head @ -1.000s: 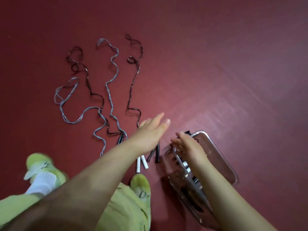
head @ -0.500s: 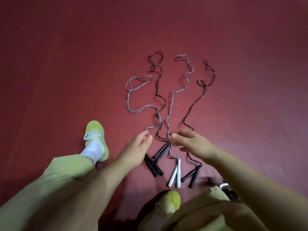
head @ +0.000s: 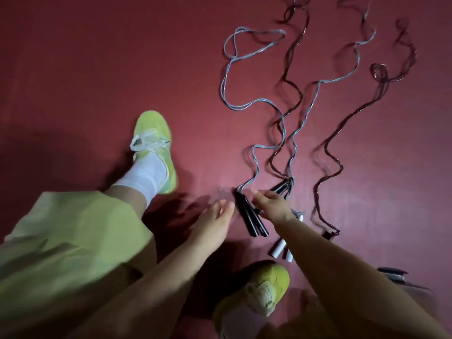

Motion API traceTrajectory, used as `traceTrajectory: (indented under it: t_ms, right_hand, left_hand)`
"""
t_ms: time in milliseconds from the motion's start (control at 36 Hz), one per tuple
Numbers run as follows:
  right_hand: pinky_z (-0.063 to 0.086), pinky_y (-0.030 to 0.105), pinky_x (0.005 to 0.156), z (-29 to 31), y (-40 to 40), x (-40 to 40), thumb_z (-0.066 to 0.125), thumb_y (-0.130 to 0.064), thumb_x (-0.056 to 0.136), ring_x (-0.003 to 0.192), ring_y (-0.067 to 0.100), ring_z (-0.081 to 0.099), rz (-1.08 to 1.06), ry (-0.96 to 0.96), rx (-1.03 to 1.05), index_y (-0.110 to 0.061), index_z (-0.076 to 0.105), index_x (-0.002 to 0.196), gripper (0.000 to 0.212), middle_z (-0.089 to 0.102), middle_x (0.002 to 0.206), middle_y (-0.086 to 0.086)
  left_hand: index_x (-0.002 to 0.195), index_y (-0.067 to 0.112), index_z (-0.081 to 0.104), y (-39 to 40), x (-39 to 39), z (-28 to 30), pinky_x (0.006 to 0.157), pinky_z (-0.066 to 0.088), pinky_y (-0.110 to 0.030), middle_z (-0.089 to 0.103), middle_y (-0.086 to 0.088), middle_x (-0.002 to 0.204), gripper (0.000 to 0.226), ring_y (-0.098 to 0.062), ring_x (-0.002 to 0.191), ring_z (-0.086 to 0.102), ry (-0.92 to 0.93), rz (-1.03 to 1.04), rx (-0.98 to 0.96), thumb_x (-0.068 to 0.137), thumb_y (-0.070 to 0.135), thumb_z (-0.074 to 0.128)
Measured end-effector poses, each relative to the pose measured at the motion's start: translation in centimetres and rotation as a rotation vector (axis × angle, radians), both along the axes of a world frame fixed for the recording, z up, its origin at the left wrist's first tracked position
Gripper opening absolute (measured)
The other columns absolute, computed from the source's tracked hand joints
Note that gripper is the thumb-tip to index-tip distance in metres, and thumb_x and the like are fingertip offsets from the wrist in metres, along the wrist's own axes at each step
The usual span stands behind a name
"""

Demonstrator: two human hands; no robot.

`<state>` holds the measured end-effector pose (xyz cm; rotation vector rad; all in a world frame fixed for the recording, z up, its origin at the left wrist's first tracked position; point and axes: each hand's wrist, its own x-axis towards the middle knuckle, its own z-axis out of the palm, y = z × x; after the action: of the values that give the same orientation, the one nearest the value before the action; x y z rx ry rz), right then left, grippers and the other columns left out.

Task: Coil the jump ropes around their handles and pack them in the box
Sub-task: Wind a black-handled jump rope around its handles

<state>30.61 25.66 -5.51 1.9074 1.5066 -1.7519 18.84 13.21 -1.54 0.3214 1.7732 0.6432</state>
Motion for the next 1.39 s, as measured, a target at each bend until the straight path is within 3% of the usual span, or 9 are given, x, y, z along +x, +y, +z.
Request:
traceTrajectory:
  t_ms: [278,417,556,694,833,972,1056,1222,1389]
  right_hand:
    - [0.052,0.035,0.077,-9.9,-1.2,-4.2,0.065,-0.059,0.073,0.087,0.030,0.068,0.163,-0.308,0.203,-0.007,0.070,0.088,0.054,0.071,0.090,0.014]
    - [0.050,0.035,0.083,-9.9,-1.1,-5.4,0.061,-0.033,0.085,0.101,0.033,0.065,0.225,-0.413,0.214,-0.009,0.071,0.097,0.029,0.070,0.104,0.015]
    - [0.041,0.030,0.073,-7.6,-1.2,-5.0,0.062,-0.022,0.089,0.084,0.030,0.062,0.256,-0.286,0.180,-0.007,0.064,0.072,0.022,0.067,0.087,0.018]
    - [0.046,0.031,0.065,-2.3,-1.8,-4.3,0.063,-0.010,0.090,0.065,0.023,0.052,-0.168,0.053,-0.032,-0.008,0.059,0.070,0.021,0.056,0.068,0.009]
    - [0.043,0.036,0.075,5.2,-1.7,-4.7,0.056,-0.009,0.095,0.064,0.020,0.049,-0.367,0.372,-0.224,-0.015,0.052,0.069,0.027,0.052,0.071,0.006]
    - [0.055,0.026,0.056,14.1,-1.5,-4.7,0.055,-0.011,0.095,0.061,0.017,0.056,-0.499,0.575,-0.224,-0.012,0.054,0.076,0.019,0.054,0.069,0.005]
    - [0.054,0.026,0.051,19.2,-2.2,-4.2,0.055,-0.009,0.095,0.060,0.017,0.054,-0.519,0.622,-0.203,-0.011,0.054,0.077,0.017,0.052,0.067,0.004]
    - [0.052,0.034,0.072,27.1,-4.8,-2.2,0.049,-0.030,0.100,0.071,0.019,0.061,-0.124,0.580,0.055,-0.017,0.054,0.095,0.015,0.060,0.083,0.004]
    - [0.035,0.028,0.101,31.8,-6.5,0.0,0.031,-0.047,0.103,0.117,0.008,0.048,0.368,0.536,0.464,-0.028,0.040,0.142,0.045,0.050,0.130,-0.008]
  left_hand:
    - [0.101,0.023,0.056,-1.1,-1.1,-4.4,0.082,0.026,-0.013,0.060,-0.008,0.119,0.016,-0.015,0.112,0.053,-0.013,0.189,-0.054,0.102,0.030,0.041]
    - [0.074,0.031,0.047,-1.3,-0.8,-5.0,0.079,0.029,-0.007,0.051,0.015,0.079,0.028,0.002,0.077,0.048,-0.003,0.282,-0.027,0.101,0.025,0.045]
    - [0.079,0.028,0.047,-1.5,-1.7,-3.6,0.084,0.028,-0.017,0.055,0.004,0.100,0.025,-0.010,0.100,0.048,-0.043,0.212,-0.026,0.102,0.033,0.039]
    - [0.105,0.017,0.054,-0.9,-2.9,-0.3,0.077,0.028,-0.018,0.059,-0.009,0.110,0.024,-0.014,0.101,0.049,0.002,0.147,0.051,0.103,0.032,0.034]
    - [0.132,0.026,0.053,-0.1,-3.3,4.4,0.098,0.028,-0.023,0.054,0.005,0.130,0.044,-0.009,0.119,0.046,-0.013,0.054,0.057,0.097,0.050,0.041]
    - [0.080,0.021,0.059,0.1,-3.0,10.8,0.073,0.048,-0.028,0.064,0.006,0.073,0.022,-0.009,0.070,0.060,-0.117,-0.034,0.186,0.092,0.040,0.060]
    - [0.082,0.017,0.055,-0.5,-2.4,14.9,0.050,0.050,-0.022,0.058,-0.004,0.062,0.013,-0.007,0.043,0.056,-0.192,-0.098,0.259,0.094,0.016,0.059]
    - [0.088,0.010,0.054,-4.4,-2.0,23.3,0.056,0.054,-0.031,0.057,-0.004,0.064,0.011,-0.014,0.049,0.055,-0.232,-0.052,0.389,0.096,0.018,0.055]
    - [0.087,0.008,0.056,-7.0,-1.2,29.4,0.052,0.056,-0.030,0.060,-0.003,0.061,0.019,-0.014,0.048,0.059,-0.330,-0.046,0.415,0.099,0.019,0.048]
